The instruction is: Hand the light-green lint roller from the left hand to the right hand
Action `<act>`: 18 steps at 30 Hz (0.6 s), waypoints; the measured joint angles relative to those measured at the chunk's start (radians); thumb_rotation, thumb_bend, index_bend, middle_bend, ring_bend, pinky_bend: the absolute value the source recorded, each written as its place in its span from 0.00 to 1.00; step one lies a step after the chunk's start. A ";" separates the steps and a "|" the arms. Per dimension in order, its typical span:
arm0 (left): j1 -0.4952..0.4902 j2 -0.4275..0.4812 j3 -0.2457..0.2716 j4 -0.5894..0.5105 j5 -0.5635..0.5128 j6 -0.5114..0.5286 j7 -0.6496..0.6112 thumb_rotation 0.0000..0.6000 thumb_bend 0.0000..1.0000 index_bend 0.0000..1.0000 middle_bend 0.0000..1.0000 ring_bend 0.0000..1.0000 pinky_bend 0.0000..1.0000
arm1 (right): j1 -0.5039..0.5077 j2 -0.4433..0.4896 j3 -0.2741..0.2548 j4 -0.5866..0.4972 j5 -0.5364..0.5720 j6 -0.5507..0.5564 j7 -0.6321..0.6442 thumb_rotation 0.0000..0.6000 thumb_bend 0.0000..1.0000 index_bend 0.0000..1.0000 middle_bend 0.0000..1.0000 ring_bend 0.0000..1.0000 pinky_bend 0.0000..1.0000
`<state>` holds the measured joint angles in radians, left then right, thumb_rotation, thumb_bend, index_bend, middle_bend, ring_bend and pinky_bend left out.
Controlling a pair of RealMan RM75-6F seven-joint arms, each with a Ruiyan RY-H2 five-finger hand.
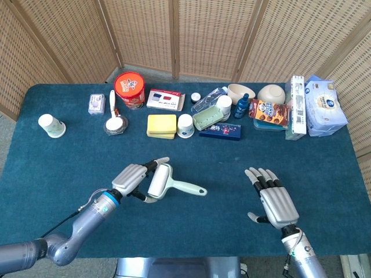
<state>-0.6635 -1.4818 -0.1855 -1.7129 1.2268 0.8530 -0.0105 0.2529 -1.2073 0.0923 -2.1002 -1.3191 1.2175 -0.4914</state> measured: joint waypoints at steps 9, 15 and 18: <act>-0.018 -0.031 -0.005 -0.039 -0.048 0.012 0.032 1.00 0.00 0.26 0.29 0.28 0.38 | 0.044 -0.069 0.043 -0.027 0.189 0.011 -0.105 1.00 0.00 0.00 0.00 0.00 0.00; -0.038 -0.046 -0.018 -0.064 -0.099 0.021 0.073 1.00 0.00 0.26 0.29 0.28 0.38 | 0.071 -0.128 0.047 -0.071 0.299 0.067 -0.247 1.00 0.00 0.00 0.00 0.00 0.00; -0.047 -0.056 -0.022 -0.074 -0.128 0.026 0.095 1.00 0.00 0.25 0.29 0.28 0.38 | 0.086 -0.171 0.049 -0.092 0.331 0.114 -0.322 1.00 0.00 0.00 0.00 0.00 0.00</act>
<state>-0.7108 -1.5373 -0.2079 -1.7870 1.0990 0.8788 0.0845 0.3390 -1.3780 0.1410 -2.1926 -0.9878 1.3316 -0.8130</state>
